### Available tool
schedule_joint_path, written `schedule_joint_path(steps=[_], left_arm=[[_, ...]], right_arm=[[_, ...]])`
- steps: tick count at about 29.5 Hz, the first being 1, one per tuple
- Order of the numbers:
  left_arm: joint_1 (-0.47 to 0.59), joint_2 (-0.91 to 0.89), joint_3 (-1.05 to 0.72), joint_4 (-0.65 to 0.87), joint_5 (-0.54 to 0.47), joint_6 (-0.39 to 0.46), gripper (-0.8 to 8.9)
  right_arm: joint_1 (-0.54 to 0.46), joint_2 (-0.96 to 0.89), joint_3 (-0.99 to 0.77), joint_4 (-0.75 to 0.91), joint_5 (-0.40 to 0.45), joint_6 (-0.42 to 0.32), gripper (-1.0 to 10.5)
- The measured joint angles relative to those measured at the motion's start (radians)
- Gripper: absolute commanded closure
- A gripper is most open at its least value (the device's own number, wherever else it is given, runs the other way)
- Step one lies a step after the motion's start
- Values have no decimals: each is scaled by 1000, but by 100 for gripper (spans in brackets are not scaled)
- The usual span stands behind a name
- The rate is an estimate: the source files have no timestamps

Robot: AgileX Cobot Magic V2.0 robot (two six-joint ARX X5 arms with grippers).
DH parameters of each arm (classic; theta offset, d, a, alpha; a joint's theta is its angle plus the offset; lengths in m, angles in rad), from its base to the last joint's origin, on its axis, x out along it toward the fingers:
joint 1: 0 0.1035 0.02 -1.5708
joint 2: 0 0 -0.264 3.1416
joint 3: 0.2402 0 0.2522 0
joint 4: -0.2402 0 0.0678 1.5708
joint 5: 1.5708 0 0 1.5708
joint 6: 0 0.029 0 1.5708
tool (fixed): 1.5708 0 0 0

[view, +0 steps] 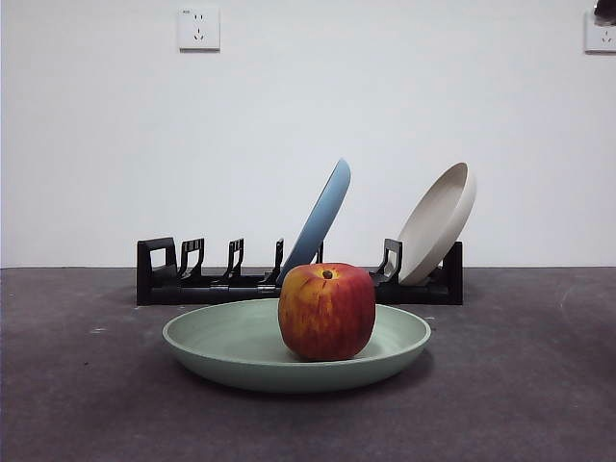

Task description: Take the green plate from the plate rack,put the plate on the table,take the apple from the table,put the apple in the plate

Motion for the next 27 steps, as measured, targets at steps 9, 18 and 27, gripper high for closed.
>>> schedule_joint_path(steps=[9,18,27], left_arm=[[82,-25,-2,165,-70,91,817],[543,-225,-6,423,103,219,817],[950,-548,-295,666,146,233,817]], right_arm=[[0,0,0,0,0,0,945],[0,-1,0,0,0,0,945],[0,-1,0,0,0,0,945]])
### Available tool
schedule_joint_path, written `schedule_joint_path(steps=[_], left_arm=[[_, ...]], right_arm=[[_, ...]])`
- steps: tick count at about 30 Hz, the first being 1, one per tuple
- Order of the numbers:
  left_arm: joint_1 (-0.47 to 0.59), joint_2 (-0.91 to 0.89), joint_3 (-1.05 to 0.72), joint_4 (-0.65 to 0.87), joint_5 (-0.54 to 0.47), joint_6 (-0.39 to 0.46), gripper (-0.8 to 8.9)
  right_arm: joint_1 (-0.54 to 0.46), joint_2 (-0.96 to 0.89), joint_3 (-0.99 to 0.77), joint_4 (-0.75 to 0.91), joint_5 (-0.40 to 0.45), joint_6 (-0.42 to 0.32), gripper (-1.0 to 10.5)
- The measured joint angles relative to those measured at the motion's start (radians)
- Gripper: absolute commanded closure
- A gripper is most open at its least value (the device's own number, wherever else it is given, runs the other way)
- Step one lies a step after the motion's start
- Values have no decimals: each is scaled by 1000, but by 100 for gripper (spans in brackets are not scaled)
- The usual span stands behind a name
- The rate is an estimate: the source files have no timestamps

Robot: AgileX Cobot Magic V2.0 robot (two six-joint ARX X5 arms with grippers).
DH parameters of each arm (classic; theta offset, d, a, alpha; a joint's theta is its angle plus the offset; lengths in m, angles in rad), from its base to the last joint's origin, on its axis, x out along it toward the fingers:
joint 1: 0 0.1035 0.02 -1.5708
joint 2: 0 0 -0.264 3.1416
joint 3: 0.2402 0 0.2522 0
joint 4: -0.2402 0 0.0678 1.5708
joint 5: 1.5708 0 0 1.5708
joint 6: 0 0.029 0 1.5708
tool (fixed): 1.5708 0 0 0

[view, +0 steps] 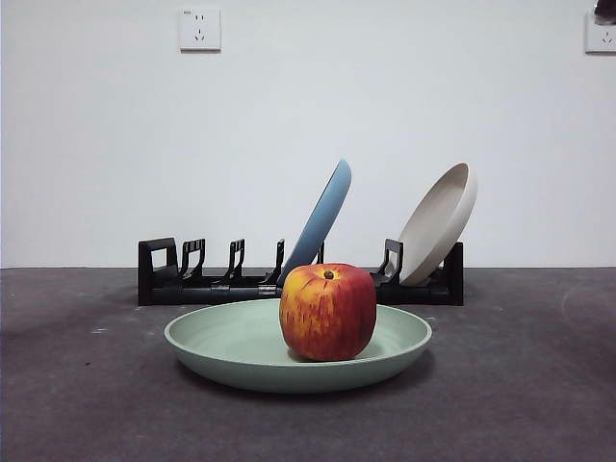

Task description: Take the green plate from the plate rack,put the plate on the table,take the apple from the table,put the apple in the plate

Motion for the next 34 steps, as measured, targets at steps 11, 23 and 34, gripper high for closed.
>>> schedule_joint_path(steps=[11,23,34], left_arm=[[189,-294,-503,165,5,-22,817],[206,-480,-812,192,8,-74,817],[206,-535,-907,118,16,-169,817]], right_arm=[[0,0,0,0,0,0,945],[0,0,0,0,0,0,945],[0,0,0,0,0,0,945]])
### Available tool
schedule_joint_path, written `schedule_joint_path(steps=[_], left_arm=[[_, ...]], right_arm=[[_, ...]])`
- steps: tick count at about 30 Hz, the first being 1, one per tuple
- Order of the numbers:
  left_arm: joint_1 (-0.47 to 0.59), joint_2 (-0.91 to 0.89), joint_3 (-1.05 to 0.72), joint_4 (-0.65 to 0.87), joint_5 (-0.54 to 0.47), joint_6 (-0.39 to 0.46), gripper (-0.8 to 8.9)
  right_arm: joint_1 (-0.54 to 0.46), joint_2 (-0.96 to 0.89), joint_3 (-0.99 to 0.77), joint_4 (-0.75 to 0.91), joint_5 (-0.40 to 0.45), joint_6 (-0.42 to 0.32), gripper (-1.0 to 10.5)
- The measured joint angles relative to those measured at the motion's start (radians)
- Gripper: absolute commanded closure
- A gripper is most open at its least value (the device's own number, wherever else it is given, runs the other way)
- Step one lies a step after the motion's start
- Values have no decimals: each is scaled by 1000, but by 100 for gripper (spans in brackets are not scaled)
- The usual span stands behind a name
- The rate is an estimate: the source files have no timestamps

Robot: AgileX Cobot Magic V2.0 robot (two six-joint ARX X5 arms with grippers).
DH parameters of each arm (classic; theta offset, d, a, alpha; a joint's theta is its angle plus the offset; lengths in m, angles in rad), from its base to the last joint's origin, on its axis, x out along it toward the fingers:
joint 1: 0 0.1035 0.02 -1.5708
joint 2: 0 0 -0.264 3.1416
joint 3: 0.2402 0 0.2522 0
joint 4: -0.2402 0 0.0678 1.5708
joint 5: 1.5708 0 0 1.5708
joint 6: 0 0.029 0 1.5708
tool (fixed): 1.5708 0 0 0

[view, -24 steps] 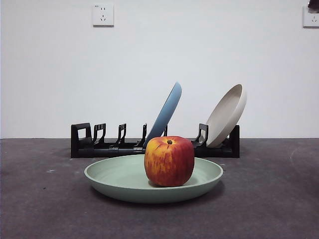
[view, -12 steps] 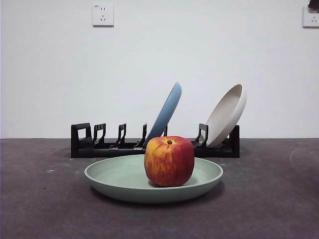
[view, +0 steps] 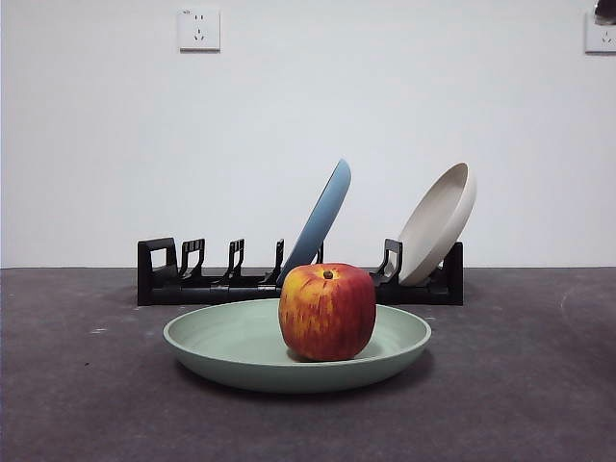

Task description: Take the green plate from the plate rack,put the plate on the table,take the apple from the table,put the apple in the plate

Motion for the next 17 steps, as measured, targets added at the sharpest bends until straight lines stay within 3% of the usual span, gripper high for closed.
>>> schedule_joint_path(steps=[8,17], left_arm=[[0,-2,-4,-75,40,-78,817],[0,-2,-4,-74,41,-97,817]], right_arm=[[0,-1,0,0,0,0,945],[0,-1,0,0,0,0,945]])
